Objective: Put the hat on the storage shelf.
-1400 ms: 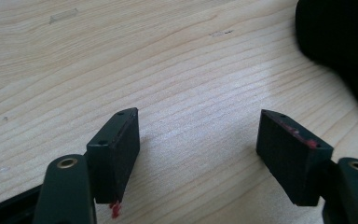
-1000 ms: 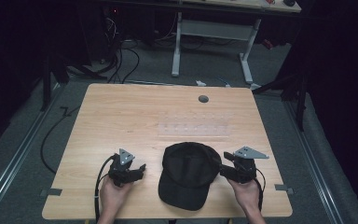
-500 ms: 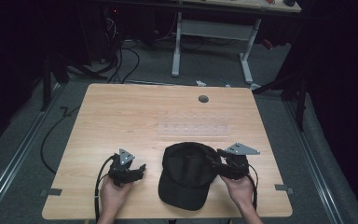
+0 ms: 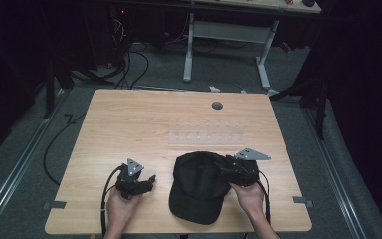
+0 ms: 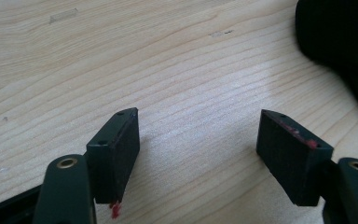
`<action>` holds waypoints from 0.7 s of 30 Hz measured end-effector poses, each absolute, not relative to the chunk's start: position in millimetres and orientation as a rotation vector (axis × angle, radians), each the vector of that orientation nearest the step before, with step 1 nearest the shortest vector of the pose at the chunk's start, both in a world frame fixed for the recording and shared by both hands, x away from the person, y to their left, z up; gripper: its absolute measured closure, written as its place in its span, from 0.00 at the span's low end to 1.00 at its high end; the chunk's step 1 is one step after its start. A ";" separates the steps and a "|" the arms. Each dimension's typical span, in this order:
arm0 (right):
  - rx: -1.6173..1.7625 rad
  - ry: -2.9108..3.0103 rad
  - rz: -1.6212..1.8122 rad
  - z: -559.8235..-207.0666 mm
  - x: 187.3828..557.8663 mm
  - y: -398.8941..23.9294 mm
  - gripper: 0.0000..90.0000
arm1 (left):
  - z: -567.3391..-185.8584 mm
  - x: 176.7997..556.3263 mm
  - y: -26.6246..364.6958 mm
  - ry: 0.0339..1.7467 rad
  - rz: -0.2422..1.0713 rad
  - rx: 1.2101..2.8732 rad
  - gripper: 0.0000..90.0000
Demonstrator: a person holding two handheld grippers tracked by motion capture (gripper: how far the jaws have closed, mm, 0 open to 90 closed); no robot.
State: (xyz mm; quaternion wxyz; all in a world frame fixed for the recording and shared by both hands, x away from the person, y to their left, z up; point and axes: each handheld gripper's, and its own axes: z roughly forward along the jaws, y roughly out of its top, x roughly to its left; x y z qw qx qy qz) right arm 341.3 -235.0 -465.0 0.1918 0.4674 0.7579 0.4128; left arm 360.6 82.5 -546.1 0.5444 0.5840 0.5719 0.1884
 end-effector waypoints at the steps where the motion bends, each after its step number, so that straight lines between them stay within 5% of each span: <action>1: 1.321 2.133 1.158 -466.0 343.2 -234.8 0.50 | -546.1 360.6 82.5 1.357 0.447 1.386 0.34; 21: 1.360 2.153 1.153 -474.4 355.8 -229.2 0.60 | -546.2 360.5 82.4 1.355 0.449 1.390 0.34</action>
